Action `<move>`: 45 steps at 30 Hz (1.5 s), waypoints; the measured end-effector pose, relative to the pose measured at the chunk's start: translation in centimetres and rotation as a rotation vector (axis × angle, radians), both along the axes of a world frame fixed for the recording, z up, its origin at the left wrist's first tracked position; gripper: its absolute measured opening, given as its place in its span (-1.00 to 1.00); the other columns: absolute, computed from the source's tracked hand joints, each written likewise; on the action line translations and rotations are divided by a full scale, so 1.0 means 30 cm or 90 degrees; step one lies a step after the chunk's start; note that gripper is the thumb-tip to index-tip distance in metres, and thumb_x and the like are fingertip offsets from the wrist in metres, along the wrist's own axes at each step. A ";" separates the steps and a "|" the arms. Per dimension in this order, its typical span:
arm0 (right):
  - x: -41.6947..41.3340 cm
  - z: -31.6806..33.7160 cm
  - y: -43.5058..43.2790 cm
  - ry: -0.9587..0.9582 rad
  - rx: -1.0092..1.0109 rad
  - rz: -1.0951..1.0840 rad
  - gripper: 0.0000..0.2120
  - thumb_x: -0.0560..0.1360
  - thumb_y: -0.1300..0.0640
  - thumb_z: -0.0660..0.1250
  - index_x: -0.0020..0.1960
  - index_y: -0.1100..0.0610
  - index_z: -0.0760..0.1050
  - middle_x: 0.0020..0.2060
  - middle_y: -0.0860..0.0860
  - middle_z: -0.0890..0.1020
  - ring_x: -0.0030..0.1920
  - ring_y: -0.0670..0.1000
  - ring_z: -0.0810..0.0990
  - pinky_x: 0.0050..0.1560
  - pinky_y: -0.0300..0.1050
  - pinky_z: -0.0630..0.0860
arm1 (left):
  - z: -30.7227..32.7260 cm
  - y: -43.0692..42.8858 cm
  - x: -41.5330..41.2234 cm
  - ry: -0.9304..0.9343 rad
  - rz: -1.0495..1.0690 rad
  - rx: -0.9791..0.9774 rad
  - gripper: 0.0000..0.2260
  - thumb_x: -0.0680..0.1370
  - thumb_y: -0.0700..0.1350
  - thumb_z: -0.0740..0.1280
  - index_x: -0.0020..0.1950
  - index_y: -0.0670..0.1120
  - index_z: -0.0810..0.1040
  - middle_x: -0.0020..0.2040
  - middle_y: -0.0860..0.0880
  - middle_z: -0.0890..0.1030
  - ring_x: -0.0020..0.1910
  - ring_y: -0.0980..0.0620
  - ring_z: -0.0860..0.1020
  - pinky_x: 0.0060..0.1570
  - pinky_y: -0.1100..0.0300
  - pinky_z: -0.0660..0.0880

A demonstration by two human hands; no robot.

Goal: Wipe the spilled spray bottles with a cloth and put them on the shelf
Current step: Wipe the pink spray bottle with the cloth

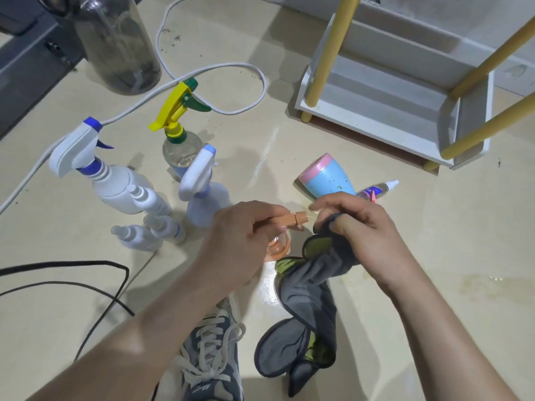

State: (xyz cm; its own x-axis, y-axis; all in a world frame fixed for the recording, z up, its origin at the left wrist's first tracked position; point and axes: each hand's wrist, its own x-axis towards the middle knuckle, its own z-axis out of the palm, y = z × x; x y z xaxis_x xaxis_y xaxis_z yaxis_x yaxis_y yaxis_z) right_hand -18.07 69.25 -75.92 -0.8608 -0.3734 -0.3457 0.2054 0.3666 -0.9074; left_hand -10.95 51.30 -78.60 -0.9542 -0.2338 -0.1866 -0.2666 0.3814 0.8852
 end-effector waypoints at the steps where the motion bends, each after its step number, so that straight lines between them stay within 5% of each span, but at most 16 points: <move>1: 0.005 -0.005 -0.006 -0.003 0.003 0.025 -0.83 0.44 0.13 0.38 0.00 0.01 0.65 -0.20 0.16 0.64 -0.16 0.03 0.61 0.00 -0.08 0.54 | -0.001 0.001 -0.001 0.002 -0.001 0.000 -0.67 0.51 -0.19 0.41 -0.01 0.30 0.59 -0.10 0.21 0.68 -0.06 0.20 0.61 0.07 0.13 0.54; 5: 0.021 -0.026 -0.029 0.154 0.112 0.103 -0.94 0.55 0.11 0.39 -0.04 0.01 0.65 -0.22 -0.04 0.69 -0.13 -0.02 0.65 -0.01 0.05 0.59 | 0.008 0.009 0.001 0.010 -0.026 -0.002 -0.71 0.48 -0.08 0.36 0.01 0.34 0.50 -0.08 0.24 0.65 -0.08 0.19 0.61 0.04 0.13 0.54; 9: 0.028 -0.031 -0.057 0.329 0.297 0.160 -0.70 0.61 -0.09 0.11 -0.14 0.06 0.47 -0.29 -0.04 0.60 -0.22 0.08 0.55 -0.23 0.05 0.49 | 0.009 0.018 -0.004 0.042 -0.050 -0.058 -0.66 0.46 -0.03 0.30 0.18 0.28 0.45 0.01 0.25 0.59 -0.06 0.15 0.58 0.03 0.14 0.50; 12: 0.032 -0.036 -0.083 0.336 0.435 0.143 -0.60 0.62 -0.14 0.03 -0.29 0.06 0.27 -0.41 0.02 0.46 -0.30 0.17 0.45 -0.32 0.02 0.39 | 0.002 0.027 0.003 0.053 -0.076 -0.078 -0.80 0.46 -0.05 0.31 0.03 0.10 0.65 -0.15 0.12 0.66 -0.11 0.12 0.56 -0.03 0.18 0.47; 15: 0.017 -0.026 -0.077 0.145 0.205 0.045 -0.63 0.60 -0.09 0.23 -0.26 0.15 0.45 -0.36 0.12 0.55 -0.31 0.04 0.48 -0.26 -0.04 0.41 | 0.004 0.025 0.011 0.063 -0.042 -0.080 -0.81 0.46 -0.05 0.32 0.02 0.10 0.65 -0.15 0.12 0.66 -0.13 0.12 0.56 -0.06 0.24 0.47; 18: 0.026 -0.023 -0.067 -0.003 -0.014 -0.025 -0.93 0.54 0.15 0.39 -0.04 0.15 0.60 -0.20 0.00 0.67 -0.21 -0.13 0.57 -0.15 -0.25 0.46 | -0.001 0.004 0.007 0.049 -0.004 -0.050 -0.75 0.46 -0.01 0.32 0.12 0.21 0.54 -0.15 0.13 0.67 -0.12 0.10 0.62 -0.04 0.05 0.55; 26: 0.018 -0.047 -0.088 0.232 0.182 0.095 -0.78 0.62 0.22 0.21 -0.19 0.05 0.40 -0.38 -0.10 0.43 -0.31 -0.13 0.41 -0.31 -0.29 0.29 | -0.009 0.007 0.012 0.134 -0.070 -0.185 -0.82 0.50 -0.07 0.33 0.06 0.05 0.65 -0.15 0.09 0.66 -0.14 0.01 0.56 -0.11 0.05 0.47; 30: 0.025 -0.101 -0.071 0.186 0.217 0.123 -0.70 0.61 0.24 0.19 -0.24 -0.04 0.42 -0.37 -0.10 0.50 -0.30 -0.16 0.45 -0.26 -0.23 0.34 | -0.023 0.018 0.031 0.181 -0.089 -0.235 -0.81 0.52 -0.10 0.34 0.10 -0.02 0.66 -0.08 0.09 0.67 -0.12 0.05 0.53 -0.11 0.19 0.41; 34: 0.046 -0.078 -0.042 0.118 0.111 -0.034 -0.62 0.67 -0.05 0.11 -0.16 0.18 0.47 -0.33 0.07 0.52 -0.29 -0.08 0.44 -0.24 -0.20 0.39 | -0.020 0.011 0.019 0.170 -0.099 -0.249 -0.80 0.57 -0.02 0.28 0.11 0.01 0.64 -0.11 0.09 0.66 -0.14 0.01 0.54 -0.14 0.14 0.38; 37: 0.051 -0.066 -0.070 0.116 0.222 0.057 -0.54 0.61 -0.19 0.13 -0.28 0.12 0.42 -0.47 -0.10 0.42 -0.38 -0.10 0.37 -0.31 -0.14 0.33 | -0.017 0.013 0.020 0.151 -0.097 -0.249 -0.83 0.56 -0.06 0.29 0.10 0.02 0.63 -0.12 0.10 0.65 -0.16 0.03 0.51 -0.16 0.15 0.38; 41: 0.043 -0.067 -0.081 0.104 0.151 0.075 -0.64 0.63 -0.04 0.20 -0.25 0.14 0.44 -0.46 -0.14 0.40 -0.36 -0.13 0.37 -0.33 -0.27 0.29 | -0.010 0.006 0.026 0.128 -0.088 -0.237 -0.80 0.56 -0.06 0.28 0.12 0.04 0.63 -0.07 0.11 0.66 -0.11 0.02 0.53 -0.13 0.13 0.41; 45: 0.027 -0.058 -0.061 0.216 0.146 0.146 -0.93 0.60 0.16 0.28 0.03 0.09 0.54 -0.17 -0.01 0.59 -0.11 -0.08 0.52 -0.08 -0.22 0.44 | -0.005 0.006 0.015 0.090 -0.057 -0.161 -0.80 0.54 -0.03 0.30 0.11 0.11 0.64 -0.11 0.11 0.67 -0.12 0.06 0.59 -0.10 0.05 0.52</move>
State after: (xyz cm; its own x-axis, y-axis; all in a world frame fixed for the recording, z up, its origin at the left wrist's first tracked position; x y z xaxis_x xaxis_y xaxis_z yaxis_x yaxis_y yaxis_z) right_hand -17.25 67.41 -77.65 -0.8435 -0.5142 -0.1551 -0.1982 0.5664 -0.7999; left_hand -10.49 51.49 -78.76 -0.9855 -0.1695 0.0037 -0.1022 0.6113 0.7848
